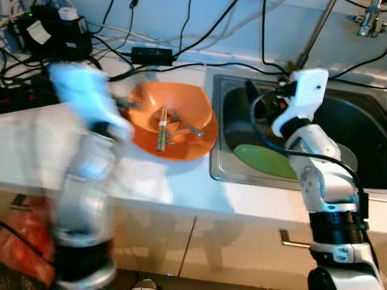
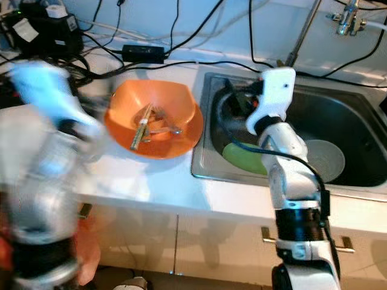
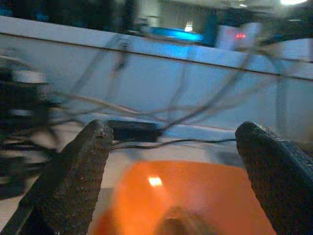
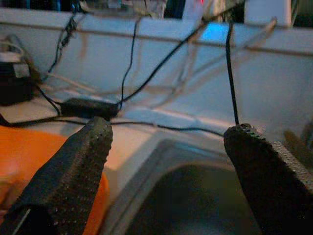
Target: Kitchen organization
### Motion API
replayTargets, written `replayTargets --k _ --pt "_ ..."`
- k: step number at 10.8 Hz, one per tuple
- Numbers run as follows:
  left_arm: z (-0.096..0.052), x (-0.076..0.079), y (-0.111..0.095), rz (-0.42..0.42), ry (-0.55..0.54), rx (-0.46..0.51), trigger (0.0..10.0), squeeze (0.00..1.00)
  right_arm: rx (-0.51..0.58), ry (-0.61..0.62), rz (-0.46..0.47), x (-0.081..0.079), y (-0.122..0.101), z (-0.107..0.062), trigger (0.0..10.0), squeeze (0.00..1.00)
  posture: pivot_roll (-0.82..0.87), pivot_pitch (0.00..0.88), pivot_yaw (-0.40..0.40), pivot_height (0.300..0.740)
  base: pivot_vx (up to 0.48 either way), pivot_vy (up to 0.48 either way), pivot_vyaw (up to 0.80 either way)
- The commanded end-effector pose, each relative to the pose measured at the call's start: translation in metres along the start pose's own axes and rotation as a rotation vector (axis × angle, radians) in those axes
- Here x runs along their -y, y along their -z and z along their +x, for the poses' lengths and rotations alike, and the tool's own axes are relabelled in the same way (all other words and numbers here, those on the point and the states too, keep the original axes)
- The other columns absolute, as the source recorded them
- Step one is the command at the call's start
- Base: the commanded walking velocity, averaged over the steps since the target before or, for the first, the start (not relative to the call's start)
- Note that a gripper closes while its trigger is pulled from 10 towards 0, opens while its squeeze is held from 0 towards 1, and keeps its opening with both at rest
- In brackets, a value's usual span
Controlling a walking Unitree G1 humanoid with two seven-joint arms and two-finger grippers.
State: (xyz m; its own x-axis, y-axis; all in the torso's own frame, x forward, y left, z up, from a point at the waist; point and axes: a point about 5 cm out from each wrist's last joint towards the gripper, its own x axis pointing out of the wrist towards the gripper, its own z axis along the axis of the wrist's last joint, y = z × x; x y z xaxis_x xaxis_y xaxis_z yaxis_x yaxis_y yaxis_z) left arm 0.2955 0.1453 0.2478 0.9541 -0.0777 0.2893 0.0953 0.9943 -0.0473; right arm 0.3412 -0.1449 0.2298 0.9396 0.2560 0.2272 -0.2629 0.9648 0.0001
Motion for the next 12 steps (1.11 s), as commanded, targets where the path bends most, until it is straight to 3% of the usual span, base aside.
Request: replayTargets --k 1,3,5,6,8,9,12 --pt "0.002 0.003 0.001 -0.005 0.023 0.013 10.0 0.00 -0.001 0.021 0.005 0.006 -0.001 -0.003 10.0 0.00 0.16 0.063 -0.061 0.740 0.000 -0.472 0.00" --pt "0.011 -0.012 0.001 -0.006 -0.048 0.044 10.0 0.00 -0.029 0.003 -0.015 0.004 0.004 -0.005 10.0 0.00 0.13 0.057 -0.062 0.740 0.000 -0.469 0.00" --pt "0.010 -0.011 -0.001 -0.005 -0.048 0.060 10.0 0.00 -0.027 0.011 -0.013 0.003 0.005 -0.007 10.0 0.00 0.14 0.061 -0.059 0.740 0.000 -0.469 0.00" --pt "0.007 -0.012 -0.002 -0.026 -0.067 0.083 10.0 0.00 -0.035 0.002 -0.015 0.002 0.007 -0.009 10.0 0.00 0.14 0.061 -0.059 0.740 0.000 0.000 0.00" --pt "0.006 -0.017 -0.004 0.059 -0.112 0.102 10.0 0.00 -0.038 -0.014 -0.016 0.001 0.007 -0.010 10.0 0.00 0.13 0.069 -0.061 0.740 0.000 0.000 0.00" --pt "0.005 -0.031 -0.004 0.143 -0.218 0.096 10.0 0.00 -0.047 -0.039 -0.030 -0.002 0.009 -0.011 10.0 0.00 0.13 0.072 -0.064 0.740 0.000 0.000 0.00" --pt "0.003 -0.035 0.003 0.093 -0.235 0.064 10.0 0.00 -0.037 -0.056 -0.030 -0.006 0.006 -0.012 10.0 0.00 0.13 0.078 -0.063 0.740 0.000 0.000 0.00"
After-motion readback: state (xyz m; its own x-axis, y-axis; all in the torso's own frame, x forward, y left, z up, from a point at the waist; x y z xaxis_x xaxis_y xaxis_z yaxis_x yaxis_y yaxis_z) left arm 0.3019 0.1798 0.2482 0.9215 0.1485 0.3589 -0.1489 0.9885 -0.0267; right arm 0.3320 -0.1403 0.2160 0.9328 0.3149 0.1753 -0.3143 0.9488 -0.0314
